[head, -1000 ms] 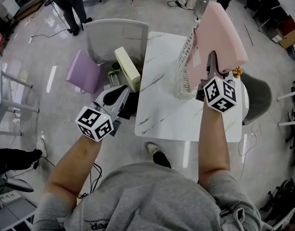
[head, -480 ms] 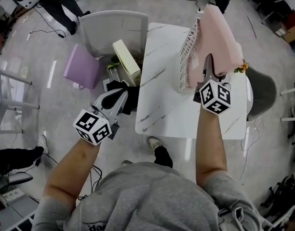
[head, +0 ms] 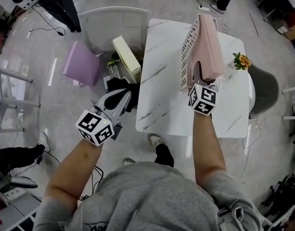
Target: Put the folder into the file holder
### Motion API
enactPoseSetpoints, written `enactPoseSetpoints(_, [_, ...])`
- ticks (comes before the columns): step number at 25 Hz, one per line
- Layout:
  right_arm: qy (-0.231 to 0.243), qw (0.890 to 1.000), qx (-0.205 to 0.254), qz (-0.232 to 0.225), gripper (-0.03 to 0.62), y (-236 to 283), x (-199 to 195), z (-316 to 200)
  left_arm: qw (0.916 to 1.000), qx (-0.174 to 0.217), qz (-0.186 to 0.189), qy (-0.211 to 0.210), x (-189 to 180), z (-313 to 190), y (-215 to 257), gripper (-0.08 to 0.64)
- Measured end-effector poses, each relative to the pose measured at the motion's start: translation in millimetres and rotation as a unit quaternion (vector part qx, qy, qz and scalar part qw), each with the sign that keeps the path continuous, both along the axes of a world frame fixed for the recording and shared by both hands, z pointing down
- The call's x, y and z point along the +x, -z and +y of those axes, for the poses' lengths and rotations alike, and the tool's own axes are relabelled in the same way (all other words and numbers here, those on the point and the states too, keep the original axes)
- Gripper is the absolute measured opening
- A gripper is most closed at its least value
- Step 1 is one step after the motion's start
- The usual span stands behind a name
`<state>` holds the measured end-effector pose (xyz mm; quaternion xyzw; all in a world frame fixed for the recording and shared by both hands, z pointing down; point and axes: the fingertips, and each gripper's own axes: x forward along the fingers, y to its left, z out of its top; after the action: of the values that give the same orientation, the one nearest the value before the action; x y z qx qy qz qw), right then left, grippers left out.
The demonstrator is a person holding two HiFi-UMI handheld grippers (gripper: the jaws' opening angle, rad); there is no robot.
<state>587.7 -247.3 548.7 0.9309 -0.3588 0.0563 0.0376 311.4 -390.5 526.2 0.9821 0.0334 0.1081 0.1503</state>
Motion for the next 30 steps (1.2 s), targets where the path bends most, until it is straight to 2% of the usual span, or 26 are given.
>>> enactPoseSetpoints(3, [0.004, 1.0, -0.011, -0.012, 0.188, -3.7, 1.2, -1.4, 1.0, -0.001, 0.001, 0.004, -2.5, -0.5, 0.8, 0.06])
enactPoseSetpoints(6, [0.013, 0.999, -0.008, -0.031, 0.289, 1.7, 0.3, 0.2, 0.9999, -0.003, 0.006, 0.011, -9.2, -0.9, 4.2, 0.06])
enactPoseSetpoints(8, [0.021, 0.999, -0.008, -0.028, 0.311, 13.1, -4.0, 3.2, 0.9998, -0.004, 0.011, 0.016, -15.1, 0.0, 8.9, 0.06])
enactPoseSetpoints(15, [0.039, 0.999, 0.004, 0.004, 0.318, 82.1, -28.0, 18.3, 0.9985, 0.003, 0.037, 0.039, -40.9, -5.1, 38.7, 0.06])
enactPoseSetpoints(21, [0.058, 0.997, 0.036, 0.035, 0.318, 172.1, -54.6, 17.6, 0.9953, 0.015, 0.072, 0.063, -69.3, -12.8, 82.5, 0.06])
enactPoseSetpoints(25, [0.112, 0.992, 0.043, 0.027, 0.316, 212.9, -87.6, -7.4, 0.9931, 0.025, 0.082, 0.08, -94.7, -19.9, 104.8, 0.06])
enactPoseSetpoints(30, [0.199, 0.979, 0.045, 0.022, 0.314, 228.2, -146.0, -55.7, 0.9864, 0.041, 0.092, 0.13, -149.9, -38.2, 121.6, 0.06])
